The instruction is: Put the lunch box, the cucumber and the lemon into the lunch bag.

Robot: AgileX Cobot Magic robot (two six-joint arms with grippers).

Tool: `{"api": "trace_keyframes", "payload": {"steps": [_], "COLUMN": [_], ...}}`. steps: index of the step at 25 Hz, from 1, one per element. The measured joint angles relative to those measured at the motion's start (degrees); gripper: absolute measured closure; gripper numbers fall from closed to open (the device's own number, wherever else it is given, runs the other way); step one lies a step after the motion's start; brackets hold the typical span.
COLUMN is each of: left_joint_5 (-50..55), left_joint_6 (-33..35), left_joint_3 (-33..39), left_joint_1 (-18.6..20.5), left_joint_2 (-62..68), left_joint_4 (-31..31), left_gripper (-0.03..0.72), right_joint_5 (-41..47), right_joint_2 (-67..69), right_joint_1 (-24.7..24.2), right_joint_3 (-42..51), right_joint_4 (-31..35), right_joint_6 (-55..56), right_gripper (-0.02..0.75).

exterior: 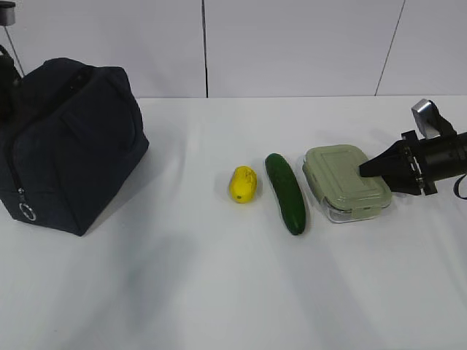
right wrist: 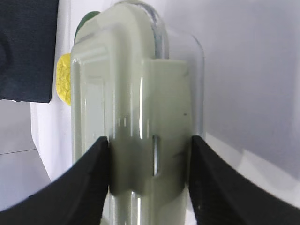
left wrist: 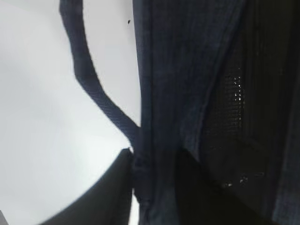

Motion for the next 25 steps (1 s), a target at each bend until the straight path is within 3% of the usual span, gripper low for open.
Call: {"api": "trace_keyframes", "payload": {"steps": [5,7,25], "left_joint_5": [0.0,0.4,1.8], "left_joint_6": [0.1,0.1,-2.0], "left_joint_3": [-0.1,-0.7,-9.9], "left_joint_1": [0.0,0.0,-2.6], "left_joint_2": [1.3,1.3,1.3], "left_joint_4": [0.0,0.1,-5.9], "left_gripper": [0.618,0.662,0.671], "right_joint_5": [0.0,0.0,0.0], "right_joint_2": [0.0,0.0,0.0], "right_joint_1": [0.0,0.0,0.0], "right_joint_3": [0.0,0.0,0.0], "right_joint_4": [-0.1,-0.1,-0.1], "right_joint_6": [0.0,0.0,0.8], "right_gripper": [0.360,0.360,0.360]}}
